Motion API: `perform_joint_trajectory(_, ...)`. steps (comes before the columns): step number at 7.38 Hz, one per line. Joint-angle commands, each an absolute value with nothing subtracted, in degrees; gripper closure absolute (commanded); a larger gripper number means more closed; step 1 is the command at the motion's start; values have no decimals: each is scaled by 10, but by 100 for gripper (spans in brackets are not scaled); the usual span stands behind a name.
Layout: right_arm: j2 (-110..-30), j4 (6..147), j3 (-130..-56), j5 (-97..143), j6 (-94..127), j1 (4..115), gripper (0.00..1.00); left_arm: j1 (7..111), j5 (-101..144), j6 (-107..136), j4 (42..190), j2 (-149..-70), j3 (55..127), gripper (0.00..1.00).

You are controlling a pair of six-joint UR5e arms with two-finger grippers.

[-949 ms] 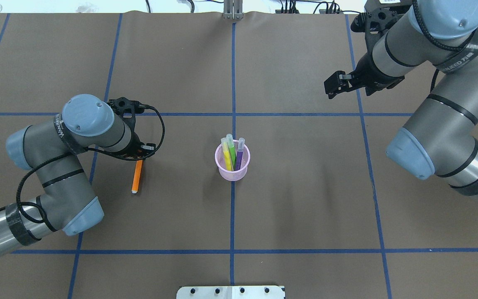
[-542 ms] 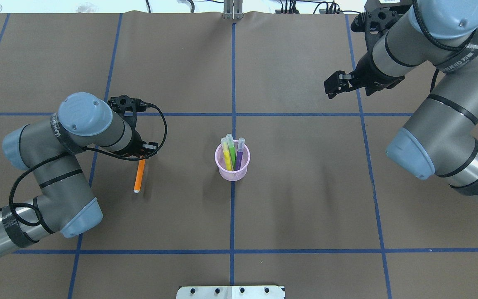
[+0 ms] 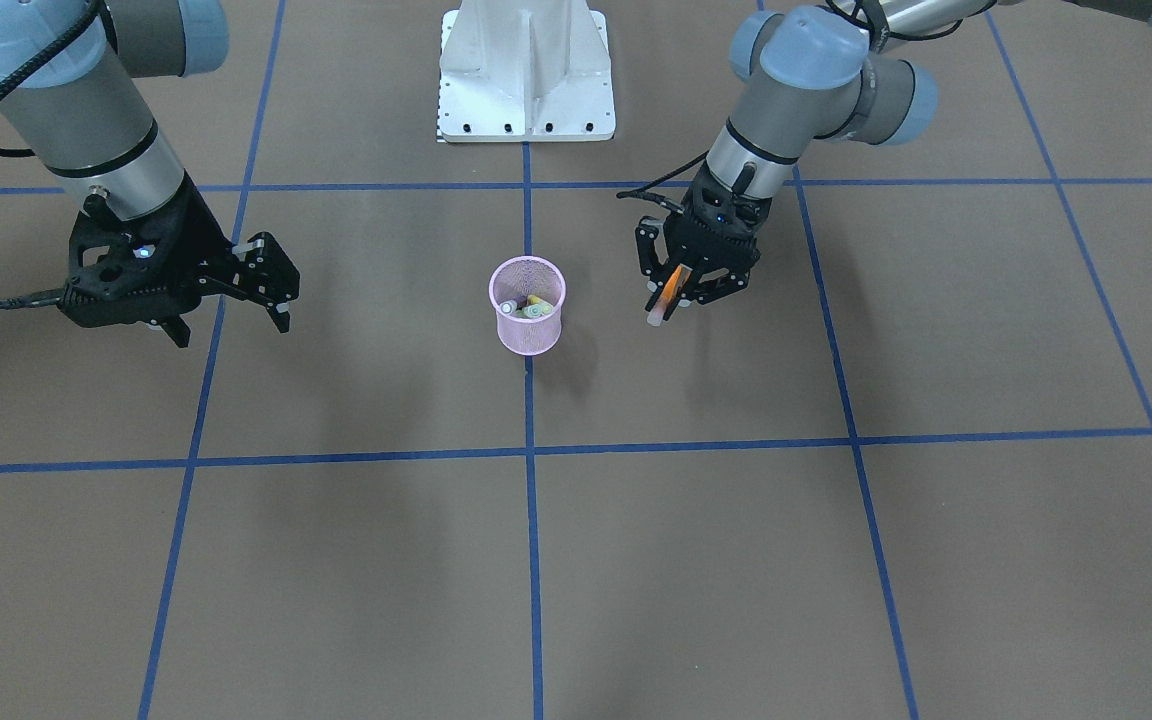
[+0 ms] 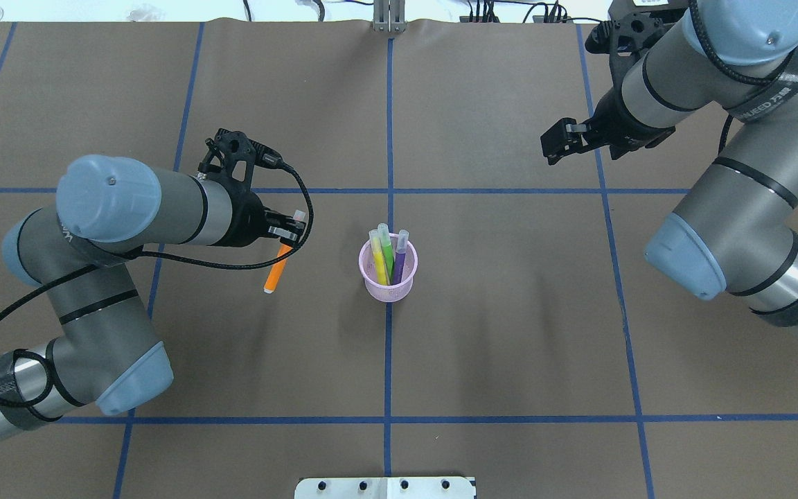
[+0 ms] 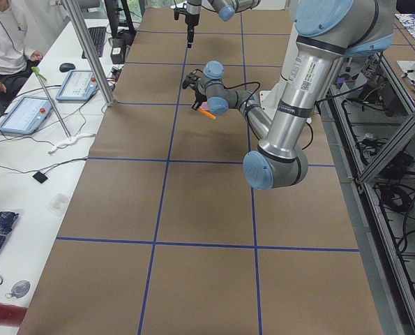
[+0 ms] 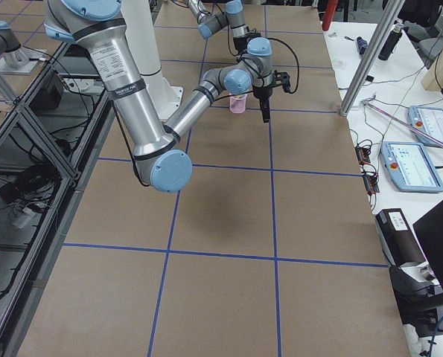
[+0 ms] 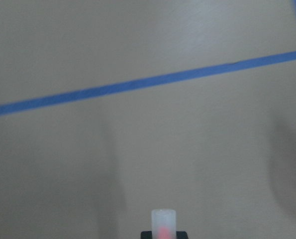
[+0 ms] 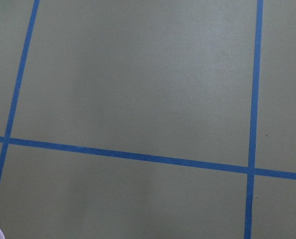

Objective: Collect pens into pen holder
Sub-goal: 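Lift the orange marker with the left gripper and carry it over the cup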

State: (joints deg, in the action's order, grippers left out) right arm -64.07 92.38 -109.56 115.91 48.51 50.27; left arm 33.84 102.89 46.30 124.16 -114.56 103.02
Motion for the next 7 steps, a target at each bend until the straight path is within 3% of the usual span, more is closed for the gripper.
perform_joint_trajectory(1,-640,924,-1095,1158,486,503,0,327,1013,450,1392,-1150,1031,100)
perform_joint_trajectory(4,-639,923,-1094,1158,485,503,0,282,936,429,1578,-1168,996,100)
perform_joint_trajectory(7,-639,923,-1094,1158,485,502,0,268,882,369,1688,-1191,899,100)
